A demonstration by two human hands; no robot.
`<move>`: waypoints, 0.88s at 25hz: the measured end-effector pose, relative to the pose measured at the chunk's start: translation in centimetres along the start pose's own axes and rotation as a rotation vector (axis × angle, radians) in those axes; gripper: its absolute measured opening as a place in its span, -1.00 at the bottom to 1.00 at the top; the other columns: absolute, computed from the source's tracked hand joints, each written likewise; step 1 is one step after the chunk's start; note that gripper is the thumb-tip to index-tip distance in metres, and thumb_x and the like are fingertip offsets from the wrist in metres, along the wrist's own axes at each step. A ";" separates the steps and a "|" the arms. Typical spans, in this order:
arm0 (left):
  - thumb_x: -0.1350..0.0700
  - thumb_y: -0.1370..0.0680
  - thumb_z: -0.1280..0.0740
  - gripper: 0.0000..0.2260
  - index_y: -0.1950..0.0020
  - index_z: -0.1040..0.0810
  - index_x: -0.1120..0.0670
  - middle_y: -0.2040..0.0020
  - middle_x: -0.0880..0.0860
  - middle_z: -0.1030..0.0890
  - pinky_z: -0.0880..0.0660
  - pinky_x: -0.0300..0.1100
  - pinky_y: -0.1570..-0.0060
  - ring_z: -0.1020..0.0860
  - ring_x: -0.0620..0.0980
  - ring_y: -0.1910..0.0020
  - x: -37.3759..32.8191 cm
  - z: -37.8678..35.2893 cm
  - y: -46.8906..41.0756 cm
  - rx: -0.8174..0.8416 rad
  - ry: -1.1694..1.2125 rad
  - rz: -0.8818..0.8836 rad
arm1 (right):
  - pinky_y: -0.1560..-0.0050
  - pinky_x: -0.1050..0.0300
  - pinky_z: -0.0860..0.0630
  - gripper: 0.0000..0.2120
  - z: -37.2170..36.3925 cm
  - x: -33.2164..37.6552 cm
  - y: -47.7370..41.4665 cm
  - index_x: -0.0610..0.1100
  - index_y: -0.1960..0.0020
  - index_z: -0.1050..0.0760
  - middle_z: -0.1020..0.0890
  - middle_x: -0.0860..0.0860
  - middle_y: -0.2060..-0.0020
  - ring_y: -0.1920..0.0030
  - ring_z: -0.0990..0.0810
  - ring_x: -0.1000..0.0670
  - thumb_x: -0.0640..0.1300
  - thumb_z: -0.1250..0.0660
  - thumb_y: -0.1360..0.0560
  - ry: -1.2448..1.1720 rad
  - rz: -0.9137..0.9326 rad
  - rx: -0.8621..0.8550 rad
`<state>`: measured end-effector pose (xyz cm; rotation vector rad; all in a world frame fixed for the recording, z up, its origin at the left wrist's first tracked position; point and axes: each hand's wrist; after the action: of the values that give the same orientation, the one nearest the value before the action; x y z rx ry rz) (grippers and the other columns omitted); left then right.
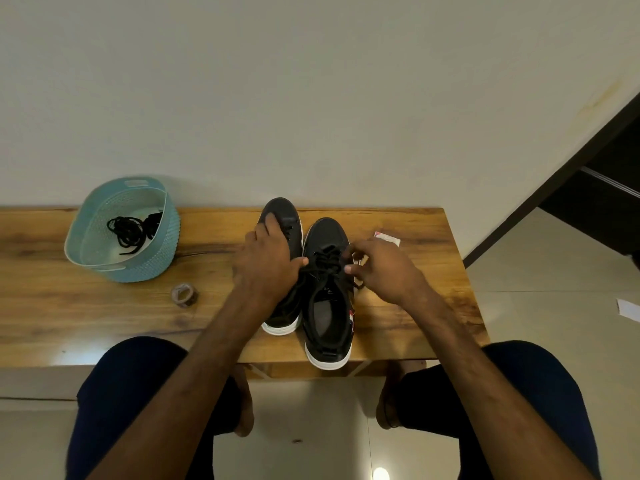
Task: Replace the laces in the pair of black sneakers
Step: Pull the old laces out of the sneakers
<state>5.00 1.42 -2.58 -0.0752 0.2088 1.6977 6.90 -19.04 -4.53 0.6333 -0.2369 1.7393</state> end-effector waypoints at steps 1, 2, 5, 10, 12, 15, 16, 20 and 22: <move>-0.22 -0.46 -0.43 -0.12 -0.54 -0.06 0.19 -0.35 0.19 -0.41 -0.51 0.05 -0.11 -0.44 0.16 -0.28 -0.4 0.0 0.2 -0.086 -0.016 -0.022 | 0.04 0.09 -0.50 -0.84 -0.5 0.4 -0.2 -0.01 -0.10 -0.59 -0.63 0.05 0.00 0.01 -0.58 0.01 -0.06 -0.42 -0.52 -0.051 0.043 0.058; -0.22 -0.44 -0.45 -0.11 -0.54 -0.06 0.17 -0.33 0.16 -0.41 -0.53 0.04 -0.08 -0.44 0.15 -0.28 -0.7 0.1 0.4 -0.160 -0.015 -0.058 | 0.07 0.11 -0.47 -0.85 -0.9 0.7 -0.3 0.00 -0.07 -0.58 -0.61 0.06 0.05 0.03 -0.57 0.02 -0.07 -0.44 -0.50 -0.056 0.061 0.101; -0.19 -0.43 -0.47 -0.36 -0.39 -0.33 0.03 -0.19 0.05 -0.49 -0.54 -0.02 0.00 -0.50 0.05 -0.16 -1.1 -0.3 0.1 -0.050 0.105 -0.195 | 0.10 0.13 -0.44 -0.82 -1.6 1.1 -0.5 0.08 0.06 -0.51 -0.57 0.09 0.15 0.10 -0.55 0.04 -0.12 -0.49 -0.46 -0.069 0.061 0.099; -0.09 -0.50 -0.42 -0.82 0.01 -0.54 -0.04 -0.01 -0.05 -0.53 -0.41 -0.12 0.13 -0.53 -0.02 0.00 -2.5 -1.7 0.1 0.132 0.079 -0.274 | 0.16 0.20 -0.42 -0.84 -1.4 1.6 -0.1 0.03 0.13 -0.50 -0.59 0.09 0.15 0.09 -0.55 0.07 -0.19 -0.43 -0.51 -0.088 -0.014 0.094; -0.04 -0.53 -0.40 -0.91 0.09 -0.55 -0.05 0.06 -0.08 -0.58 -0.43 -0.13 0.16 -0.55 -0.06 0.07 -2.5 -1.9 0.0 0.108 0.158 -0.252 | 0.21 0.24 -0.37 -0.91 -1.2 1.5 0.1 -0.02 0.07 -0.51 -0.55 0.12 0.18 0.12 -0.51 0.11 -0.17 -0.38 -0.56 -0.121 -0.053 0.134; -0.04 -0.52 -0.32 -0.90 0.07 -0.55 -0.03 0.11 -0.07 -0.57 -0.49 -0.11 0.21 -0.56 -0.03 0.14 -2.4 -2.6 0.1 0.011 0.151 -0.274 | 0.20 0.24 -0.37 -0.96 -1.1 1.2 0.1 -0.05 0.02 -0.49 -0.52 0.12 0.17 0.12 -0.49 0.12 -0.15 -0.34 -0.59 -0.212 -0.066 0.214; -0.05 -0.53 -0.28 -0.86 0.05 -0.54 0.00 0.11 -0.05 -0.56 -0.49 -0.11 0.22 -0.55 -0.02 0.15 -2.5 -3.0 0.3 -0.020 0.105 -0.294 | 0.20 0.24 -0.37 -0.96 -1.1 1.1 0.1 -0.05 0.02 -0.49 -0.52 0.11 0.16 0.12 -0.49 0.13 -0.15 -0.34 -0.59 -0.227 -0.071 0.214; 0.01 -0.60 -0.17 -0.83 -0.08 -0.47 0.06 0.09 0.02 -0.59 -0.41 -0.10 0.26 -0.55 0.03 0.17 -3.1 -3.8 0.6 -0.108 -0.011 -0.306 | 0.20 0.25 -0.38 -0.91 -1.3 1.0 0.4 -0.03 0.03 -0.47 -0.53 0.10 0.16 0.09 -0.50 0.11 -0.20 -0.31 -0.58 -0.227 -0.071 0.213; 0.04 -0.64 -0.11 -0.81 -0.12 -0.46 0.08 0.09 0.02 -0.58 -0.40 -0.09 0.29 -0.54 0.03 0.21 -2.9 -3.4 0.4 -0.194 -0.020 -0.256 | 0.17 0.21 -0.39 -0.83 -1.1 0.8 0.5 -0.01 0.07 -0.42 -0.51 0.06 0.16 0.08 -0.48 0.04 -0.27 -0.25 -0.59 -0.255 -0.028 0.291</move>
<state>4.78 -2.10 -5.34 -0.2199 0.0178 1.4587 6.02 -18.02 -4.95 1.0681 -0.1506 1.6784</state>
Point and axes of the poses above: each hand's wrist, its own y-axis away from the middle knuckle, its own z-axis out of the back of the hand, x = y × z
